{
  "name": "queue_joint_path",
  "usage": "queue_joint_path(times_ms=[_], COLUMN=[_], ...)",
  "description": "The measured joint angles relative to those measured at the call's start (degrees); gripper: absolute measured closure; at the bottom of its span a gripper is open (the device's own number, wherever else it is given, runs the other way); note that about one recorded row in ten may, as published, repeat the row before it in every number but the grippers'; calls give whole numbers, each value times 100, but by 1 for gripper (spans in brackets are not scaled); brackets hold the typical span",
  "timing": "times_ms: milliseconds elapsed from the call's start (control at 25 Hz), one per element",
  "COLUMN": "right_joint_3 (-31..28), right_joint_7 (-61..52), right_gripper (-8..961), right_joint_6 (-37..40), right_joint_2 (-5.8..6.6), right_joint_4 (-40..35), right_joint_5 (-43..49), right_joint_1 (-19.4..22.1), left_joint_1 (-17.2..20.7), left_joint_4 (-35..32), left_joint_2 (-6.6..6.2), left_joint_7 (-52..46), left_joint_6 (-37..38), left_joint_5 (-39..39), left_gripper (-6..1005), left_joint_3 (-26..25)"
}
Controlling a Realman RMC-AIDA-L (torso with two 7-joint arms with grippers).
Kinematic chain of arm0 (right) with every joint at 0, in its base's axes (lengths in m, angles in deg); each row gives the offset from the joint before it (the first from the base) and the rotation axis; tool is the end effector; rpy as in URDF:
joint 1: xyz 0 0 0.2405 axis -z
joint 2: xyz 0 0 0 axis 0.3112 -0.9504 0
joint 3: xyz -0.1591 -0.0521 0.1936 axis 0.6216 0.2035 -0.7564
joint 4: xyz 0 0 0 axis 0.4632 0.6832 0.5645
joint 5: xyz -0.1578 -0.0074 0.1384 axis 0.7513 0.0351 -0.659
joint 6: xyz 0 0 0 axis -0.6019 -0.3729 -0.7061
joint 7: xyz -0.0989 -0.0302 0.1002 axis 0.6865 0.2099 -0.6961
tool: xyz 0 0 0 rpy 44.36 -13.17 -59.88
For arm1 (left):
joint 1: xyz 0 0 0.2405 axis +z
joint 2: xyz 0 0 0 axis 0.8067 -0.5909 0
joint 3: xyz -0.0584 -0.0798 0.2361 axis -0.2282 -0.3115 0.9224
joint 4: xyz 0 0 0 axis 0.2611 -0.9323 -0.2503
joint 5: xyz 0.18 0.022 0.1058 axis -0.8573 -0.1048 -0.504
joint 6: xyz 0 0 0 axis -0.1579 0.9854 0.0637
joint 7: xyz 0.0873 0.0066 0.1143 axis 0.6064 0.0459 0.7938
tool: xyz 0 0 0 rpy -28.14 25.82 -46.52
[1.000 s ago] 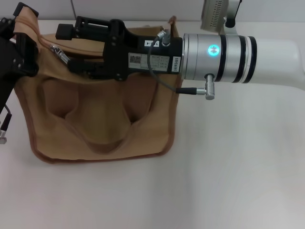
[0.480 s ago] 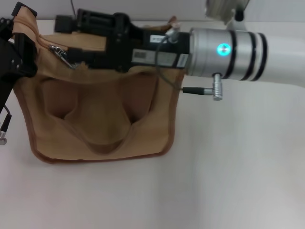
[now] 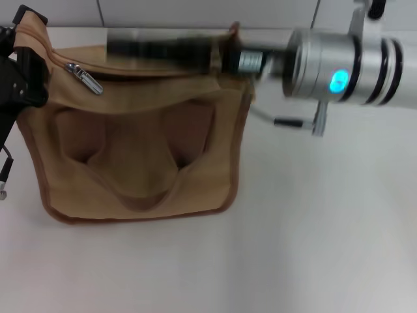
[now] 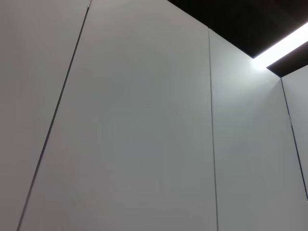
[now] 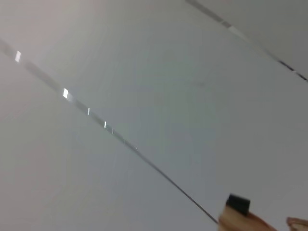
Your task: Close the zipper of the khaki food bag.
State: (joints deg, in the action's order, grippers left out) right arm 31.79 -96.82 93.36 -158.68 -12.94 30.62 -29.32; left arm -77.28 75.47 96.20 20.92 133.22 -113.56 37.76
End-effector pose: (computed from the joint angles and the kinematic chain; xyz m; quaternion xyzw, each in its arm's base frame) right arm 0.0844 0.3549 -0.0597 0.8392 -0.3332 -0.4040 0.1466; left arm -0.2725 0.2635 0.0248 -0.6856 -0.0765 -0.5709 0.4451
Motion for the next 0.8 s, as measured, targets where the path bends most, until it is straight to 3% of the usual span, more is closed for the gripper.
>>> queue_joint_path(times_ms=[40,280,480,800], right_joint_3=[0,170,366,460], right_joint_7=[999,2797,3161,3091], right_gripper=[171,173,174,175], right_joint_6=[-68,-506,-567,-646], right_joint_2=[-77,-194,-198,-203], right_joint_4=[-191,-533,-578,-674], right_joint_5=[469,887,511,471], right_joint_1=[129,594,725,538], left_joint_1=[2,4,4,-46], left_joint_4=[2,5,5,32], left_joint_2=[0,0,5,18], left_joint_7=[0,-43,-65,-149], left_joint_6=[4,26,77,118], left_joint_5=[5,13,7,-20], left_gripper=[977,978,978,978], left_joint_3=[0,0,0,1])
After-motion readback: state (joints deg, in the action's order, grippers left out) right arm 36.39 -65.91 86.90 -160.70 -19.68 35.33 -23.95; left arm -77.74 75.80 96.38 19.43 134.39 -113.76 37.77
